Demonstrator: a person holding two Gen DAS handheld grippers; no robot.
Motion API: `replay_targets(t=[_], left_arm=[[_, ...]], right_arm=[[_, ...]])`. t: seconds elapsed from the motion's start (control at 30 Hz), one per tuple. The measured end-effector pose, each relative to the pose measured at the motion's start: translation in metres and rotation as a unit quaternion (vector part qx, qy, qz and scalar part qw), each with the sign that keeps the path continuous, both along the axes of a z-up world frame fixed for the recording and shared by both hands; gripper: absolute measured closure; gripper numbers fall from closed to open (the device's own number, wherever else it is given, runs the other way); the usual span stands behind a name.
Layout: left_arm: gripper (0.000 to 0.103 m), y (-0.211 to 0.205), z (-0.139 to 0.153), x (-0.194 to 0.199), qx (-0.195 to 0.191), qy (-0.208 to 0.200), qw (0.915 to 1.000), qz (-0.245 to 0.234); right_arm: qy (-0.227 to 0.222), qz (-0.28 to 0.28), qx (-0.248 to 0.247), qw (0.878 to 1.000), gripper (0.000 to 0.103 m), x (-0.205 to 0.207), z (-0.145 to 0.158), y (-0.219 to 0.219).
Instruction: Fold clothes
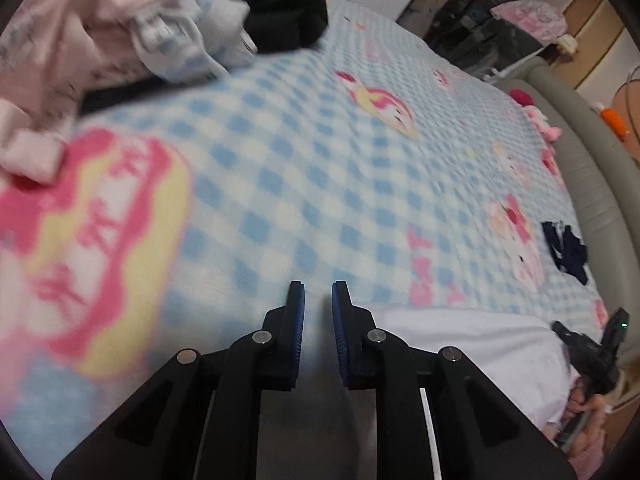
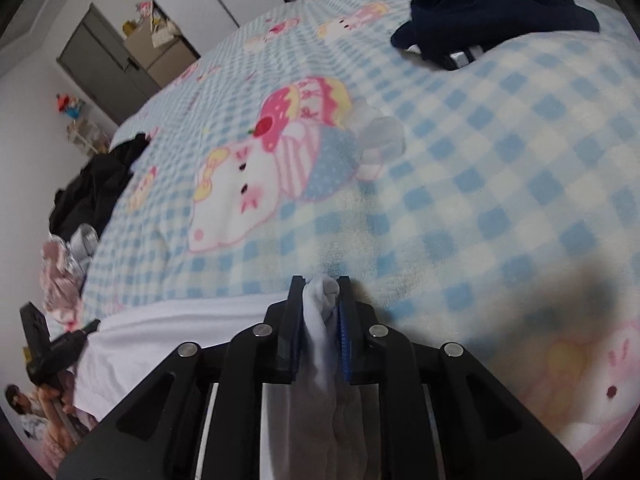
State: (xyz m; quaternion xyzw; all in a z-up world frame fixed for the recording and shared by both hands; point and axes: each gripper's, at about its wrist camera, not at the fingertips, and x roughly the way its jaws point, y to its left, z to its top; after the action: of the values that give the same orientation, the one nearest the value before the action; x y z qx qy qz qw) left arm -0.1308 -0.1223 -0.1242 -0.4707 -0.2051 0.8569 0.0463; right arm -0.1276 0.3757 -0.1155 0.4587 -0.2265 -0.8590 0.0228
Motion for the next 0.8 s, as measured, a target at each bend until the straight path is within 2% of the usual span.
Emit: replay_targets(t=[0.07,0.17,0.27,0.4,0.5,0.6,0.73,0.8], left_arm=[[0.087,0.002,0.017,0.008,-0.019,0.026,0.9995,-0.001],[0.085,0.020,0.046,0.020,-0.068,0.074,0.9946,-0.027],[0.051,0.060,0.063,0.028,-0.119,0.104,0.9841,-0.080],[0.055,0.116,0.059,0.035,-0.157,0.107,0.9711,-0.144],[0.055,0.143,0.042,0.041,-0.162,0.090,0.9682,-0.169],[0.055,0.146,0.023,0.045,-0.170,0.059,0.9710,-0.158],[0.057,0.120,0.015,0.046,-0.165,0.040,0.9767,-0.131],[0.066,0.101,0.019,0.045,-0.152,0.036,0.9817,-0.109]], right_arm=[[0.005,-0.012,0.002,1.000,0.081,0.004,0.010,0.008],[0.031,-0.005,0.053,0.998,0.078,0.012,0.039,-0.001],[0.063,0.016,0.108,0.992,0.072,0.021,0.067,-0.027],[0.088,0.069,0.225,0.968,0.071,0.029,0.081,-0.092],[0.075,0.121,0.197,0.970,0.071,0.034,0.064,-0.124],[0.046,0.144,0.179,0.972,0.071,0.038,0.038,-0.140],[0.018,0.131,0.164,0.978,0.071,0.046,0.012,-0.124],[0.017,0.100,0.153,0.983,0.071,0.049,0.014,-0.104]])
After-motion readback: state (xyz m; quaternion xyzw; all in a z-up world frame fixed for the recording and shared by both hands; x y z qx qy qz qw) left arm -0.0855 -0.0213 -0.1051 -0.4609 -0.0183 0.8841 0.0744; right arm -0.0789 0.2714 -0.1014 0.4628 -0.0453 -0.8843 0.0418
